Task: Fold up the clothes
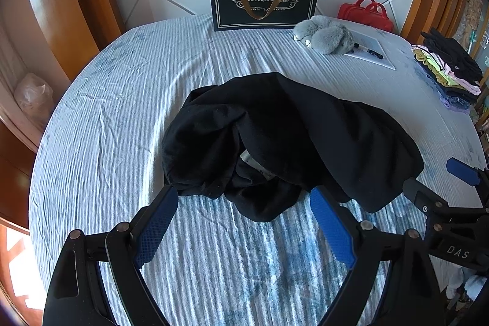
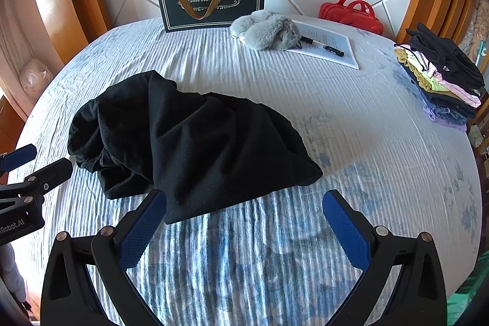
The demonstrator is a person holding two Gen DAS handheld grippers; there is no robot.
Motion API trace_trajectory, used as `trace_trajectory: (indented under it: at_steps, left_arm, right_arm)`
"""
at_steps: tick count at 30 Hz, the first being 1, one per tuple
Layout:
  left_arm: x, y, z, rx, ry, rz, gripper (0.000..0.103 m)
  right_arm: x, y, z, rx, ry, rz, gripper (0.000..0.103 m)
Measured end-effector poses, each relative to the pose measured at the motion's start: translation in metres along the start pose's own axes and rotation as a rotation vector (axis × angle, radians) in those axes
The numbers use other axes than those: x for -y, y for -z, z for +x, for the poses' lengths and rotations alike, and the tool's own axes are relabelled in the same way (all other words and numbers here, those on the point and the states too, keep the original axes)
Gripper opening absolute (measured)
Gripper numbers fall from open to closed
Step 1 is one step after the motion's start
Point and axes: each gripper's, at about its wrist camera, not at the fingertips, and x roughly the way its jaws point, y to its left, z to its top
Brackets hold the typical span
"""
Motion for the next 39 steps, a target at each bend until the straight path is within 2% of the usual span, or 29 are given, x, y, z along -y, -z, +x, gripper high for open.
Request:
trace_trajectory:
  at_steps: [9, 24, 25, 26, 28, 29, 30, 31, 32, 33, 34, 35, 36, 39]
  left_arm:
    - [-0.005, 0.001, 0.01, -0.028, -0.002, 0.015, 0.089]
    - [-0.028, -0.019, 0.074, -0.048, 0.059, 0.047, 0.088]
    - [-0.028, -0.022, 0.081, -0.057, 0.051, 0.048, 0.088]
    - [-0.027, -0.024, 0.087, -0.064, 0.046, 0.048, 0.087]
    - [-0.025, -0.029, 0.098, -0.072, 0.047, 0.056, 0.086]
    - [-0.023, -0.031, 0.103, -0.078, 0.052, 0.06, 0.081]
    - [-0.021, -0.032, 0.108, -0.089, 0.073, 0.065, 0.061]
    - [-0.019, -0.034, 0.112, -0.105, 0.105, 0.067, 0.049]
    - [-0.018, -0.035, 0.115, -0.125, 0.138, 0.062, 0.032]
    - [-0.016, -0.036, 0.116, -0.137, 0.154, 0.057, 0.022]
    - [-0.014, -0.038, 0.114, -0.14, 0.154, 0.06, 0.02]
    - [-0.012, -0.04, 0.11, -0.138, 0.154, 0.066, 0.012]
    - [-0.01, -0.043, 0.103, -0.125, 0.158, 0.078, 0.007]
    - [-0.005, -0.051, 0.068, -0.07, 0.192, 0.1, 0.004]
  right_arm:
    - [0.003, 0.003, 0.004, -0.03, -0.006, -0.006, 0.103]
    - [-0.006, 0.0, 0.03, -0.078, -0.136, -0.032, 0.101]
    - [-0.007, -0.002, 0.034, -0.083, -0.136, -0.033, 0.097]
    - [-0.008, -0.004, 0.038, -0.091, -0.135, -0.034, 0.083]
    - [-0.01, -0.008, 0.049, -0.115, -0.14, -0.029, 0.068]
    - [-0.01, -0.009, 0.056, -0.135, -0.151, -0.024, 0.064]
    - [-0.01, -0.011, 0.062, -0.151, -0.161, -0.021, 0.059]
    - [-0.01, -0.012, 0.067, -0.162, -0.169, -0.022, 0.05]
    - [-0.011, -0.013, 0.071, -0.169, -0.172, -0.028, 0.04]
    - [-0.012, -0.014, 0.074, -0.174, -0.172, -0.034, 0.035]
    - [-0.011, -0.016, 0.075, -0.173, -0.17, -0.035, 0.025]
    - [-0.009, -0.019, 0.074, -0.165, -0.17, -0.033, 0.016]
    - [-0.005, -0.023, 0.071, -0.148, -0.169, -0.027, 0.012]
    - [0.016, -0.042, 0.042, -0.038, -0.144, 0.013, 0.009]
